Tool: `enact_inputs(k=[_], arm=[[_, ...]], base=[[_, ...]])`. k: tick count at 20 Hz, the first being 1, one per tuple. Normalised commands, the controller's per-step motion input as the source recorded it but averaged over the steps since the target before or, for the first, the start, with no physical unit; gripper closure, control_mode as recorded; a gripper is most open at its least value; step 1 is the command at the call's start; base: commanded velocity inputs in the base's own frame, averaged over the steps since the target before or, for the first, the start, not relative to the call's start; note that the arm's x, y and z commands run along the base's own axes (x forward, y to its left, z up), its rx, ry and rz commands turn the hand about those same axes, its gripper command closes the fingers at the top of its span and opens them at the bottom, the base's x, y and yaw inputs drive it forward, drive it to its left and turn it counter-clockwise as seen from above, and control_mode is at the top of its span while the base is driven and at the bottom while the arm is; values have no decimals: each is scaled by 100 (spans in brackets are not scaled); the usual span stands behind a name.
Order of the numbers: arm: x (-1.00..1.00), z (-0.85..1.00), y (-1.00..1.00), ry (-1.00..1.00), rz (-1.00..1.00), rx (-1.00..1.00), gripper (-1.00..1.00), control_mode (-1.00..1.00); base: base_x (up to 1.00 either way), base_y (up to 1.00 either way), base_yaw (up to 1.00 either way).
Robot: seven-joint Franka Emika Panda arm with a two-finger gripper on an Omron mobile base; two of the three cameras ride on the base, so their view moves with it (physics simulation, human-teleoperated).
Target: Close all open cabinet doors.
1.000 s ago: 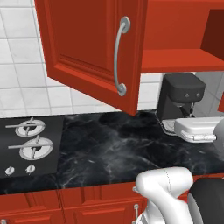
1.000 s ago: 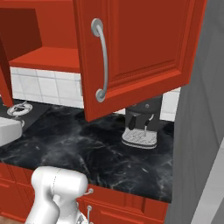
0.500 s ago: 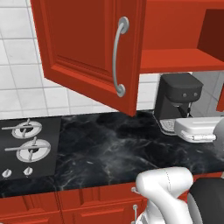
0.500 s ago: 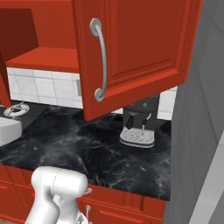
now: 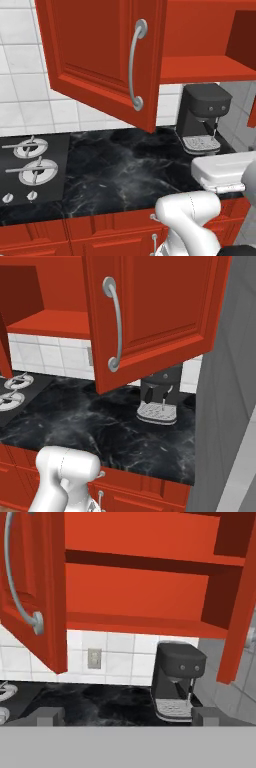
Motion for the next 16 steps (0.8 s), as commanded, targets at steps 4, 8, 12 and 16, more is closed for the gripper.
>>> enact_inputs(k=[4,8,12,16], arm=[[-45,14,55,-8,6,-13,-100,-100],[-1,32,70,-6,3,-17,-100,-100],[15,34,75,-5,3,-23,-100,-100],[38,26,77,-2,1,-24,-100,-100]], base=[[0,0,0],[0,0,0],[0,0,0],[0,0,0]])
